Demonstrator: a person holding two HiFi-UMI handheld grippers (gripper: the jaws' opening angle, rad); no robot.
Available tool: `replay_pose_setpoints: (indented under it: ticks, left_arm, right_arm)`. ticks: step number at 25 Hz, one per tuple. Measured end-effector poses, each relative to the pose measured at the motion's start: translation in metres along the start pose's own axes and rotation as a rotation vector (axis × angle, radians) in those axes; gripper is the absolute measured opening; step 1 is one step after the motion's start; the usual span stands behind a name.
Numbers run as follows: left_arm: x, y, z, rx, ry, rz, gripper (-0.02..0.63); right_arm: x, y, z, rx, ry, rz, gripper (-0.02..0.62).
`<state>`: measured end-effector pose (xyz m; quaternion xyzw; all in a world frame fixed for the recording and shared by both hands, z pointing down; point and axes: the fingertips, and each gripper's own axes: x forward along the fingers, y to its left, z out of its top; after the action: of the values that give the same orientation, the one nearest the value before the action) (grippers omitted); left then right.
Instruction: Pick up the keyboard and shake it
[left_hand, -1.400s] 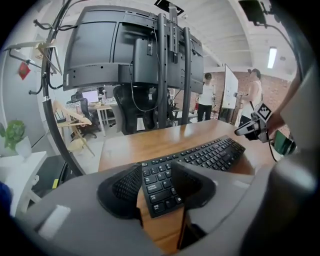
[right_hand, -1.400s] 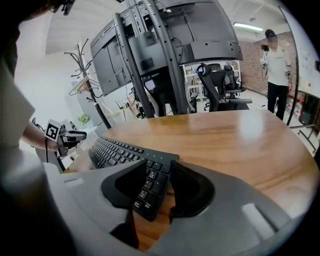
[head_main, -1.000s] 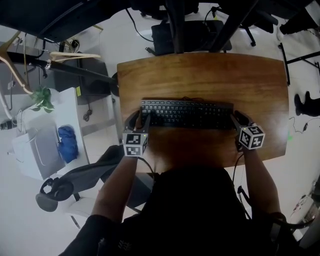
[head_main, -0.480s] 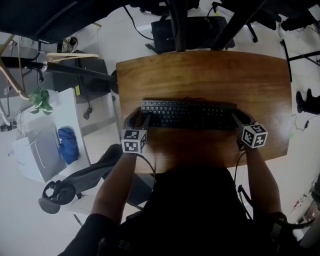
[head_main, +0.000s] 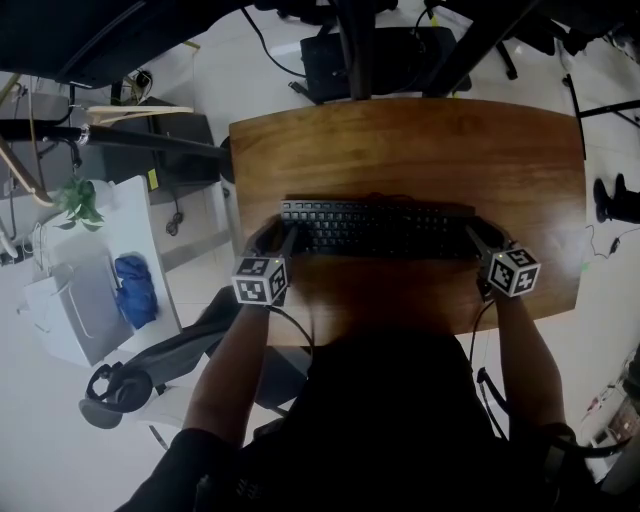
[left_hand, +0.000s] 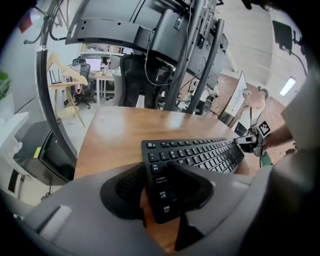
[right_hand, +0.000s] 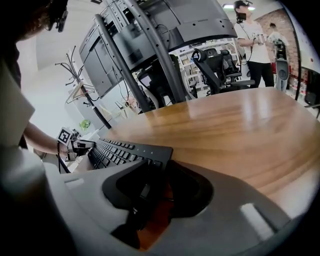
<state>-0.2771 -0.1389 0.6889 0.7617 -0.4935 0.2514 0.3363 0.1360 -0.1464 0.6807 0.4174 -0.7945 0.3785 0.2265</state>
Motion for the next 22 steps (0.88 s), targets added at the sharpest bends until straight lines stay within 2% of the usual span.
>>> replay_pose_setpoints:
  ticks: [8,14,22]
  left_arm:
    - [0.001,-0.002,0.007,-0.04,0.059,-0.068,0.143]
    - [0.001,0.002,-0.003,-0.071,0.093,-0.054,0.133]
    - [-0.013,-0.003,0.0,-0.053,0.053,-0.025,0.13]
  right_arm:
    - [0.001,-0.002,0.0,0.07,-0.027,0.02,0.128]
    - [0.001,-0.001,0.0,0.086,-0.026,0.003,0.118]
    - [-0.013,0.006,0.012,0.059,-0.065,0.001,0.101]
